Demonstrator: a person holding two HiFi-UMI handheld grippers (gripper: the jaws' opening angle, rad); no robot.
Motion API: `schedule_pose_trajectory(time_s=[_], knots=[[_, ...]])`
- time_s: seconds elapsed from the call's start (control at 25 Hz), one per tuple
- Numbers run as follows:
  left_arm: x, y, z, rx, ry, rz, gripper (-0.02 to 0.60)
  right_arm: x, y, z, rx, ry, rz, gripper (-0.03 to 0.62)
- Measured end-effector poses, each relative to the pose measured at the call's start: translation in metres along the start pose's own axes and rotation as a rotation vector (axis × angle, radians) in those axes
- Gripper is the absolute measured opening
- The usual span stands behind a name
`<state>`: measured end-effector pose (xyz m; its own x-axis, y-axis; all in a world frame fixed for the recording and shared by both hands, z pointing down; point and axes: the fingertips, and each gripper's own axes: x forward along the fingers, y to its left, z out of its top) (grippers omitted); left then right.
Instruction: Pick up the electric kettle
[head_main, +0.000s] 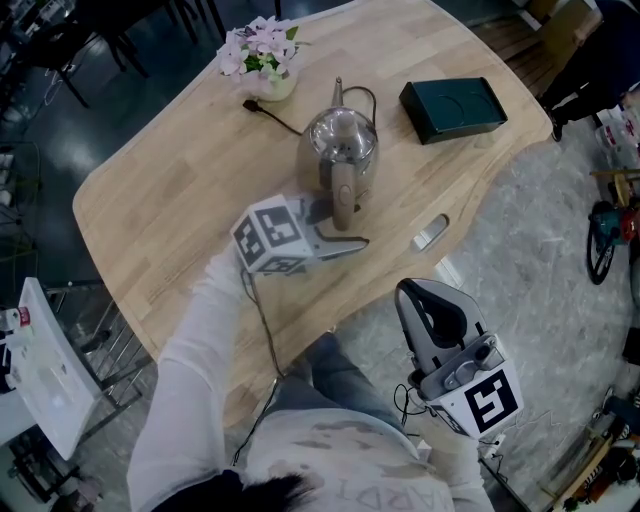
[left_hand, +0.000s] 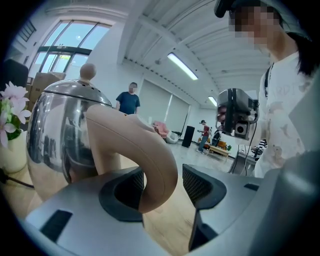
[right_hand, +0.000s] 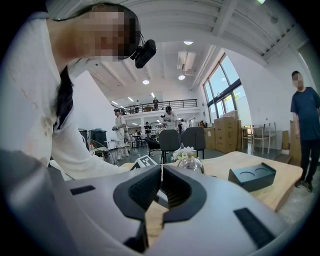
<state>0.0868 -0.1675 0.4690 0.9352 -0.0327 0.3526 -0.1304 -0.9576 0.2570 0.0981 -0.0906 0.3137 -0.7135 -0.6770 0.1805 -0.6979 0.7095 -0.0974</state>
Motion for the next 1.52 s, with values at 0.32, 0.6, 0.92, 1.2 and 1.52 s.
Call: schedule_pose_trajectory(time_s=[0.32, 0.6, 0.92, 1.2, 1.52], knots=[[0.019, 0.001, 0.01, 0.022, -0.044, 0.045, 0.222, -0.002, -0.002, -0.001, 0.002, 0.0, -0.005, 0.018], [0.034, 0.008, 0.029, -0.017, -0.173, 0.144, 0.222, -0.006, -0.003, -0.003, 0.001, 0.005, -0.019, 0.018], [0.049, 0.02, 0.042, -0.053, -0.231, 0.276, 0.221, -0.009, -0.005, -0.004, 0.003, 0.014, -0.039, 0.018], [0.05, 0.035, 0.044, -0.051, -0.247, 0.432, 0.138, -0.007, -0.004, -0.003, 0.002, 0.019, -0.04, 0.018], [0.048, 0.035, 0.044, -0.05, -0.238, 0.451, 0.132, -0.005, -0.002, -0.003, -0.009, 0.027, -0.04, 0.018]])
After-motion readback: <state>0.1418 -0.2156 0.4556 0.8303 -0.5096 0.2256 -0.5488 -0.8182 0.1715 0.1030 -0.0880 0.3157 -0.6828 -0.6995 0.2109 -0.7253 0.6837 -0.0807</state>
